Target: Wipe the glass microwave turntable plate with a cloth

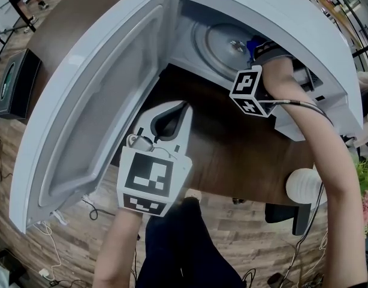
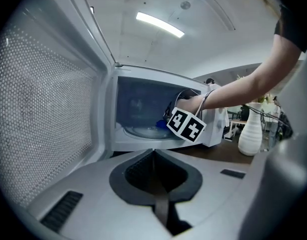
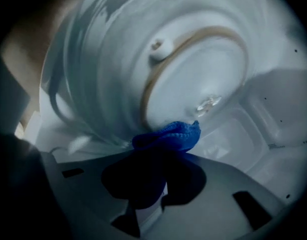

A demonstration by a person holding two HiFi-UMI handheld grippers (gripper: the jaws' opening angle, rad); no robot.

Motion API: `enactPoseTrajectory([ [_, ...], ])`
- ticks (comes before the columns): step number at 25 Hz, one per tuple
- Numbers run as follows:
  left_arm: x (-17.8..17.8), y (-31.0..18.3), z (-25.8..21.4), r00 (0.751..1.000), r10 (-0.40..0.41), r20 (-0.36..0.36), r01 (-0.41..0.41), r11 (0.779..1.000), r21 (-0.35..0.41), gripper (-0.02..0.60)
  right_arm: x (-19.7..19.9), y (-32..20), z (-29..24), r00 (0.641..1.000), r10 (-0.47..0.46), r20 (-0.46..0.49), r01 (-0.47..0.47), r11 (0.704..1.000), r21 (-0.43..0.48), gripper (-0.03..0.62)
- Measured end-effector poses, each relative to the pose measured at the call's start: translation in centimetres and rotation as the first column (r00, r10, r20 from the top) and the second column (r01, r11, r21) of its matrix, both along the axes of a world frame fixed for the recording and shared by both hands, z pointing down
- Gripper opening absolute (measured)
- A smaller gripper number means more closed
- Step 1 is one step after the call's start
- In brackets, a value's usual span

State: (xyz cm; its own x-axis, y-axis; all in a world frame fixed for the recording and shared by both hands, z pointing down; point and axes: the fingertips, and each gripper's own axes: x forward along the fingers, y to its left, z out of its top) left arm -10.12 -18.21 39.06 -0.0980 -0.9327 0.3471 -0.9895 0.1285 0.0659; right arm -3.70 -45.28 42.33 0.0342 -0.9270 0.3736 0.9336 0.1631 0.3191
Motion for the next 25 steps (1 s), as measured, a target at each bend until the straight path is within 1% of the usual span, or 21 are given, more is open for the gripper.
enactPoseTrajectory([
  [1, 0.1, 0.0, 0.1, 1.000, 0.001, 0.000, -0.001, 1.000, -0.003, 0.012, 0.5, -0.2, 0.0, 1.000, 0.006, -0.029, -0.006, 1.000, 0.010, 0.072],
  [3, 0.1, 0.1, 0.3, 1.000, 0.001, 0.000, -0.001, 1.000, -0.007, 0.012, 0.8, -0.3, 0.0, 0.999, 0.011, -0.050, -0.010, 1.000, 0.017, 0.072],
  [9, 0.4, 0.2, 0.3, 1.000, 0.018, 0.012, -0.017, 1.000, -0.013, 0.012, 0.4, -0.4, -0.2, 0.998, -0.024, -0.055, 0.026, 0.999, 0.031, 0.077],
  [13, 0.5, 0.2, 0.4, 0.999, 0.032, 0.016, -0.032, 0.999, -0.019, 0.012, -0.6, -0.2, -0.2, 0.997, -0.071, -0.024, 0.071, 0.997, 0.030, 0.078],
  [15, 0.5, 0.2, 0.5, 0.999, 0.035, 0.015, -0.035, 0.999, -0.020, 0.012, -1.6, 0.2, -0.3, 0.994, -0.106, 0.021, 0.106, 0.994, 0.021, 0.078],
  [17, 0.5, 0.3, 0.7, 0.999, 0.036, 0.013, -0.035, 0.999, -0.024, 0.012, -2.6, 0.8, -0.3, 0.988, -0.124, 0.087, 0.125, 0.992, 0.002, 0.078],
  [20, 0.6, 0.4, 1.0, 0.999, 0.037, 0.010, -0.037, 0.999, -0.029, 0.012, -4.1, 1.7, -0.5, 0.971, -0.146, 0.190, 0.155, 0.987, -0.034, 0.080],
  [22, 0.6, 0.4, 1.0, 0.999, 0.037, 0.010, -0.036, 0.999, -0.029, 0.012, -5.4, 2.5, -0.9, 0.948, -0.172, 0.268, 0.194, 0.979, -0.058, 0.080],
  [25, 0.2, 0.6, 1.0, 1.000, 0.029, 0.010, -0.029, 0.999, -0.029, 0.012, -7.7, 4.0, -1.8, 0.887, -0.218, 0.408, 0.275, 0.958, -0.086, 0.080],
])
